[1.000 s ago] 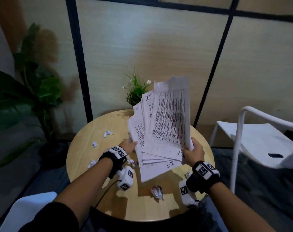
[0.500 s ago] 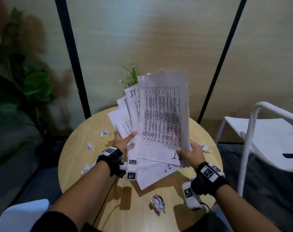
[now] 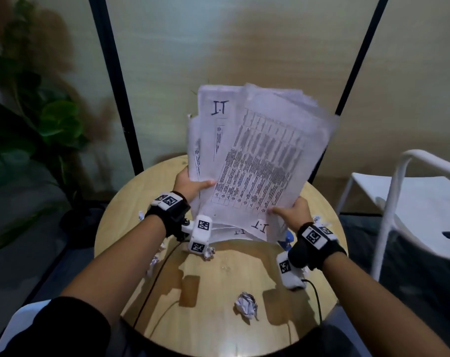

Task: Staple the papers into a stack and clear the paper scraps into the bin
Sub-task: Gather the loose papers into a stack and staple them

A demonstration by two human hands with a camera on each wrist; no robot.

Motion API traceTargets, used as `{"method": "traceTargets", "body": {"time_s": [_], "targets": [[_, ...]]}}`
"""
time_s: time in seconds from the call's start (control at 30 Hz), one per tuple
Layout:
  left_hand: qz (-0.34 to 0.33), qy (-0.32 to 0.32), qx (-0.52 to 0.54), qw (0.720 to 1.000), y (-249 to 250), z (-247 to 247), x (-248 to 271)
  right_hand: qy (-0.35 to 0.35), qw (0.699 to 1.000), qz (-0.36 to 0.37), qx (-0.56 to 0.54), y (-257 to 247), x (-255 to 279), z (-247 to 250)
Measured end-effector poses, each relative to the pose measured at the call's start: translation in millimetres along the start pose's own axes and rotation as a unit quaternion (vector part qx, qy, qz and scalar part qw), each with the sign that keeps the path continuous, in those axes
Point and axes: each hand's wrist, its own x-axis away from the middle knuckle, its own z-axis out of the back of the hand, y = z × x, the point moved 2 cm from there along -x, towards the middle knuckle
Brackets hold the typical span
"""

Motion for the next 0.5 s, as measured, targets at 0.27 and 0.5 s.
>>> {"method": "traceTargets", "body": {"time_s": [0.27,0.5], "targets": [[-0.029,-0.037,-0.040,0.998,6,7,15,0.002,0.989,0.012,-0.150,-24,7,15],[-0.050,-0.105,-0.103,0.988,24,-2,34,-0.067,0.984,0.068,-0.149,-46,24,8]]}}
